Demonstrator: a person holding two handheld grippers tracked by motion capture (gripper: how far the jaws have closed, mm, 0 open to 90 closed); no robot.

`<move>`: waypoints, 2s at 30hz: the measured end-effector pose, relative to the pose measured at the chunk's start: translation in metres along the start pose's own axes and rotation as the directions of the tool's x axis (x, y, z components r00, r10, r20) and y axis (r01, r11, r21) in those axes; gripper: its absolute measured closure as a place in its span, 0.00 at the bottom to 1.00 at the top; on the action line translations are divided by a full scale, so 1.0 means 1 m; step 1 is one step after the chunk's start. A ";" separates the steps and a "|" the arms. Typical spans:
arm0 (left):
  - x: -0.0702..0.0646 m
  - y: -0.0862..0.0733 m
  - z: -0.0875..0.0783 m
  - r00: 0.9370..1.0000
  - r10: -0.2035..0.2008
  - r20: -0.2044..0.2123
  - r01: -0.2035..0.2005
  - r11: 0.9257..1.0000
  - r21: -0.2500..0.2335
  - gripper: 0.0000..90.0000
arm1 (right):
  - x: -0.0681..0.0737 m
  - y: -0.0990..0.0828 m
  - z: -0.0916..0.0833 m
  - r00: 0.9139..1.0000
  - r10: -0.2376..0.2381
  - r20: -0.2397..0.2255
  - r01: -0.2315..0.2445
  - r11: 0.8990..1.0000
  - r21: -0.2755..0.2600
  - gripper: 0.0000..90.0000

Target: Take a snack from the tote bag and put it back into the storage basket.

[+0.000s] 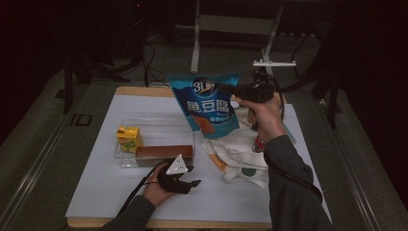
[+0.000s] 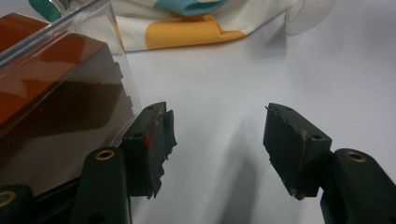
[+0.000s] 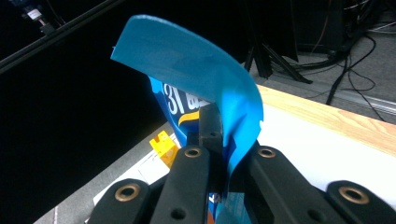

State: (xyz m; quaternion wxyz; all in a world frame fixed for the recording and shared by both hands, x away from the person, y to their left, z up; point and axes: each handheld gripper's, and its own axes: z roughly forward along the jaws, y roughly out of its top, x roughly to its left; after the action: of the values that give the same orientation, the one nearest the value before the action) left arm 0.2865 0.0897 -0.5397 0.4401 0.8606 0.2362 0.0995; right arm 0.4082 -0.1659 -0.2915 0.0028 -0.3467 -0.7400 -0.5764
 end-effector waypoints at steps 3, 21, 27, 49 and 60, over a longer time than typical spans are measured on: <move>0.000 0.000 0.000 1.000 0.003 0.000 -0.003 1.000 0.000 0.45 | 0.002 0.001 0.004 1.000 0.002 -0.003 -0.002 1.000 0.001 0.99; 0.002 -0.001 -0.001 1.000 -0.009 0.010 0.009 1.000 -0.012 0.45 | 0.023 0.008 0.039 0.998 -0.003 -0.063 0.003 1.000 0.005 0.99; 0.002 -0.001 -0.001 1.000 -0.007 0.011 0.007 1.000 -0.012 0.45 | 0.026 0.007 0.050 0.996 0.005 -0.084 -0.004 1.000 0.006 0.99; 0.001 -0.001 -0.001 1.000 -0.002 0.013 0.002 1.000 -0.014 0.45 | 0.029 -0.002 0.091 0.994 0.025 -0.110 -0.020 0.999 0.044 0.99; 0.001 -0.001 -0.002 1.000 0.000 0.014 0.000 1.000 -0.016 0.45 | 0.029 -0.006 0.108 0.993 0.042 -0.107 -0.037 0.998 0.047 0.99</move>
State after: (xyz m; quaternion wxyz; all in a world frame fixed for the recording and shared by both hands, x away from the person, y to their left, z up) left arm 0.2865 0.0918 -0.5393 0.4487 0.8577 0.2324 0.0951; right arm 0.4257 -0.0589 -0.3208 0.0622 -0.3294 -0.7446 -0.5772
